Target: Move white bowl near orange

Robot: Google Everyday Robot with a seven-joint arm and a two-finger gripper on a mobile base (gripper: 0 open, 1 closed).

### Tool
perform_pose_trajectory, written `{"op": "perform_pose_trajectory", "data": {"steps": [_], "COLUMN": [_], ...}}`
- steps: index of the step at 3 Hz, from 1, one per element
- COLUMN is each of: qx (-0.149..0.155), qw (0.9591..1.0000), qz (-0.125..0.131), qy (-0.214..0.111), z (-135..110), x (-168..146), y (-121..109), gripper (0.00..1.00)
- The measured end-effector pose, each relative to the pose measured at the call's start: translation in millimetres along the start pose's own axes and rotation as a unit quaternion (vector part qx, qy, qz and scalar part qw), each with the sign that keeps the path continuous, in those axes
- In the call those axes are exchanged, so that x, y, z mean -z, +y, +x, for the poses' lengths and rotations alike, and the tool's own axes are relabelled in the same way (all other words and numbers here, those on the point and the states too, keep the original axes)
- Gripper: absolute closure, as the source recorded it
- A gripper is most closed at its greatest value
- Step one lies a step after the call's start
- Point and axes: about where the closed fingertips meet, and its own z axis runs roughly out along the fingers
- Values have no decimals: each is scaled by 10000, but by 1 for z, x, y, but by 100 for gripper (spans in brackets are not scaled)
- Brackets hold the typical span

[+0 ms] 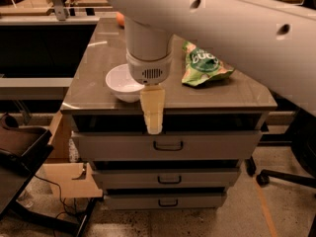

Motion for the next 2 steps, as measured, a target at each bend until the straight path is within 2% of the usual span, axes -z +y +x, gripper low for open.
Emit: {"op": "perform_pose_trajectory", "data": {"steps": [2], "qx": [-23], "qw": [9994], "qz": [-216], "qy": [-279], "z": [-34], "x": [-30], "y": [-11], "gripper": [0]}}
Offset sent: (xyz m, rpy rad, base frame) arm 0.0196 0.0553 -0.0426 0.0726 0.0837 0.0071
